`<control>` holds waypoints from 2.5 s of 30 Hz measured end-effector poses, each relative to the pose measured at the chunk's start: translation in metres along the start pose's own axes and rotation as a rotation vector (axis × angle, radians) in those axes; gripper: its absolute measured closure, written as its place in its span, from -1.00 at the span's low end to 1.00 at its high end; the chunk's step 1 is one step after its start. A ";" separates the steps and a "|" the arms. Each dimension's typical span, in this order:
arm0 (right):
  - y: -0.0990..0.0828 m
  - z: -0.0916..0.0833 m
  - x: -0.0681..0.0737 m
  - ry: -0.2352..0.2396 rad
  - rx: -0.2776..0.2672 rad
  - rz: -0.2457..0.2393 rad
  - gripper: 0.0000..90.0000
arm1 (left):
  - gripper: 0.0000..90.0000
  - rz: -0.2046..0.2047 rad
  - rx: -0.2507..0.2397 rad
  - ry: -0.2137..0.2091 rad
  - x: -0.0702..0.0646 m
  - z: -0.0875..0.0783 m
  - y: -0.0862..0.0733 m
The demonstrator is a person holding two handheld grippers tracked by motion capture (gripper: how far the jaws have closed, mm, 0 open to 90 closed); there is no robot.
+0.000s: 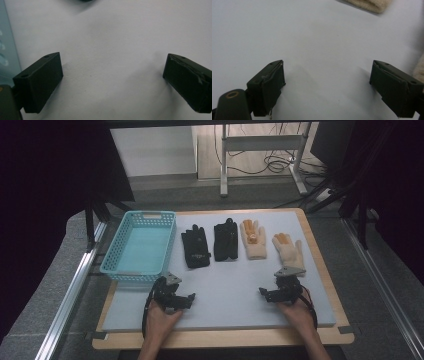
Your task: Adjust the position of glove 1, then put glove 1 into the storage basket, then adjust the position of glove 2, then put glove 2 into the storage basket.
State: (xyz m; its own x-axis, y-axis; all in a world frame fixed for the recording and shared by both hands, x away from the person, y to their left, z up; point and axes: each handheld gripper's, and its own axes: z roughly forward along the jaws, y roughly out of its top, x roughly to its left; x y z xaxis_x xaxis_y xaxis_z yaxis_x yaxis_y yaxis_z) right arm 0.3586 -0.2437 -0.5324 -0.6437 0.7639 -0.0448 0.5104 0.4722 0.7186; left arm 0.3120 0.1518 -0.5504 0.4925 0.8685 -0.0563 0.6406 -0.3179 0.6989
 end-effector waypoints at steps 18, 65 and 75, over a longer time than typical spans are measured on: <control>0.000 0.000 0.000 -0.001 -0.002 0.000 -0.73 | -0.93 0.000 0.000 0.000 0.000 0.000 0.000; 0.069 0.023 -0.004 0.079 -0.004 0.000 -0.72 | -0.93 -0.001 0.000 -0.001 0.000 0.000 0.000; 0.114 0.046 -0.007 0.044 0.002 -0.028 -0.47 | -0.93 -0.001 0.000 -0.001 0.000 0.000 0.000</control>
State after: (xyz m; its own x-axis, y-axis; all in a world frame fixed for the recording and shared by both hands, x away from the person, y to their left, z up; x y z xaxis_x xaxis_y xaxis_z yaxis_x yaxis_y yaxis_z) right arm 0.4479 -0.1750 -0.4824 -0.6824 0.7302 -0.0345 0.4926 0.4942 0.7163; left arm 0.3120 0.1521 -0.5504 0.4926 0.8683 -0.0579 0.6414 -0.3173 0.6986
